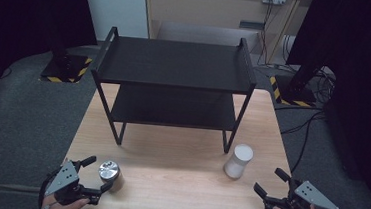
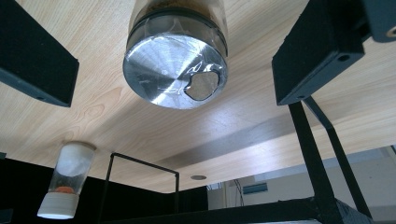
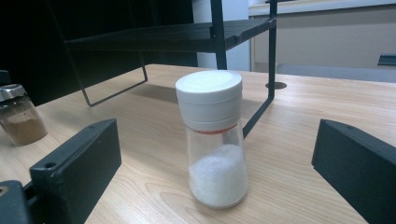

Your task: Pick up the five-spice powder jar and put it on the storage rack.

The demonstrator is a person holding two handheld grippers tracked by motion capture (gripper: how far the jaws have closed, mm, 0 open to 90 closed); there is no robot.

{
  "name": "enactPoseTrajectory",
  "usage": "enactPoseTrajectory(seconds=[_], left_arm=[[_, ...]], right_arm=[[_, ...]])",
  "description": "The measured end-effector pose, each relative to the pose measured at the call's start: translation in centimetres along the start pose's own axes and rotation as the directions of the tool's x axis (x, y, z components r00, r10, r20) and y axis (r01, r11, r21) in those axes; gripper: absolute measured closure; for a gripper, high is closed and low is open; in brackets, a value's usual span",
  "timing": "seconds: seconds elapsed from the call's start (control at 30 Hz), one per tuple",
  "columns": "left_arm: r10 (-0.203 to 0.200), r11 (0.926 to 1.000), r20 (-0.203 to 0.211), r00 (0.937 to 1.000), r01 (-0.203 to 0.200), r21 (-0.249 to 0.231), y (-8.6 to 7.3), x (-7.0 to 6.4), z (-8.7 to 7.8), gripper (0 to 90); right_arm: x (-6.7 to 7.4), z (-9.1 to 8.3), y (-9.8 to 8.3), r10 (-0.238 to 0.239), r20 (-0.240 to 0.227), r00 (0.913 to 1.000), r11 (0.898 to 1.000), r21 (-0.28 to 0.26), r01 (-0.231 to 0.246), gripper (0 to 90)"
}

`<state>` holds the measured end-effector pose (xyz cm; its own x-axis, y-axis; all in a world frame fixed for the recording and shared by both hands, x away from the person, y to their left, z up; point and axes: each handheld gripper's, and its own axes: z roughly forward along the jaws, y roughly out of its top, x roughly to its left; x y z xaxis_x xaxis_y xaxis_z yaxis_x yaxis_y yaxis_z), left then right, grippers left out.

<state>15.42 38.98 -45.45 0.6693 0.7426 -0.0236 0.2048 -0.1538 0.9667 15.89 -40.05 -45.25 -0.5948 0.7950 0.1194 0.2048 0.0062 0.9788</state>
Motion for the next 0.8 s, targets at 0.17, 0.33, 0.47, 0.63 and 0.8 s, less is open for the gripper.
enactPoseTrajectory(seconds=[0.17,0.33,0.47,0.63,0.8], left_arm=[[0.003,1.0000,0.001,1.0000,-0.003,-0.005,0.00,-0.12,0.01,0.0],[0.010,0.9999,-0.003,0.9999,-0.010,-0.003,0.03,-0.18,0.00,0.0],[0.012,0.9999,-0.004,0.9999,-0.012,0.012,0.01,-0.14,0.10,0.0],[0.015,0.9998,-0.009,0.9998,-0.015,0.016,-0.05,-0.18,0.16,0.0],[0.021,0.9995,-0.013,0.9997,-0.021,0.025,-0.15,-0.26,0.38,0.0]], right_arm=[[0.04,0.06,-0.02,-0.001,0.000,1.0000,1.000,0.006,0.001,1.9],[0.02,0.16,-0.13,0.002,0.001,1.0000,1.000,0.011,-0.002,1.9],[-0.03,0.16,-0.25,0.003,0.009,1.0000,1.000,0.013,-0.003,1.8],[-0.09,0.13,-0.30,0.004,0.008,1.0000,1.000,0.014,-0.004,1.8],[0.04,0.19,-0.25,0.002,0.009,1.0000,1.000,0.020,-0.002,1.6]])
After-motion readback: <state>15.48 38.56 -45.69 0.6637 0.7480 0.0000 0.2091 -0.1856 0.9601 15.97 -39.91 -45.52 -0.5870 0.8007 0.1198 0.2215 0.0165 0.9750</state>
